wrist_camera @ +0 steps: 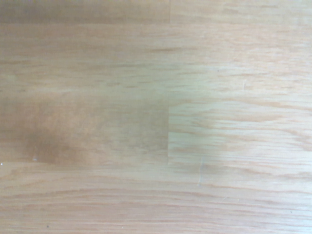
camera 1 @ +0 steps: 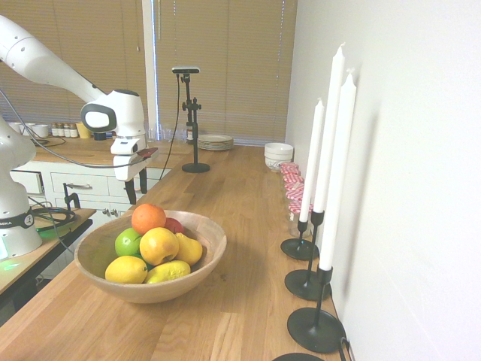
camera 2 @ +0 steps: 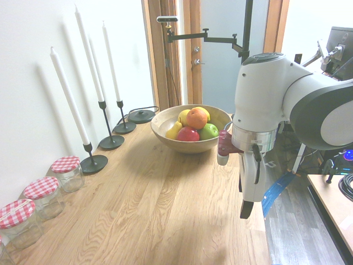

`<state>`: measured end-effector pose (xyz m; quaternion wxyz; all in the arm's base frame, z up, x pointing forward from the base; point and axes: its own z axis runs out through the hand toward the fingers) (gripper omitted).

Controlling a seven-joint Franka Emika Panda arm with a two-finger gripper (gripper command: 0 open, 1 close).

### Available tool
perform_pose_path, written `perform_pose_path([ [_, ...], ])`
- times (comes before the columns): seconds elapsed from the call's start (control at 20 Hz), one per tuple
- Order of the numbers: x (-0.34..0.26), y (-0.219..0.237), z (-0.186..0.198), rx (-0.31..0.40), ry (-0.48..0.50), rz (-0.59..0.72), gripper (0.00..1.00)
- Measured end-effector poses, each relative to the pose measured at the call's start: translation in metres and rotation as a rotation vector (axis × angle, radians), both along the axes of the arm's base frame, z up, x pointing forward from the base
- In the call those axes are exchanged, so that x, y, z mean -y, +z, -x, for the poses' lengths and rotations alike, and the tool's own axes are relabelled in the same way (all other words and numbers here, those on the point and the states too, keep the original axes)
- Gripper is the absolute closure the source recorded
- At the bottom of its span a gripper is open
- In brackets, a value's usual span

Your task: Take orange out of the basket

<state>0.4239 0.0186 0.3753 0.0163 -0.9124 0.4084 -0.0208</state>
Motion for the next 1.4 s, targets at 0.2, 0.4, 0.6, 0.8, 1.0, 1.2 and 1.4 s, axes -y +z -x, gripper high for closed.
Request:
perform_pose_path([
  [0.2, 0.006, 0.012, -0.007, 0.014, -0.011, 0.002, 0.0],
  [0.4, 0.039, 0.07, -0.031, 0.073, -0.071, 0.007, 0.0],
  [0.6, 0.079, 0.123, -0.046, 0.121, -0.13, 0.006, 0.0],
  [0.8, 0.129, 0.158, -0.061, 0.139, -0.179, 0.002, 0.0],
  [1.0, 0.187, 0.184, -0.075, 0.147, -0.269, 0.003, 0.0],
  [1.2, 0.238, 0.188, -0.083, 0.142, -0.362, -0.016, 0.0],
  [1.4, 0.281, 0.185, -0.086, 0.135, -0.437, -0.03, 0.0],
])
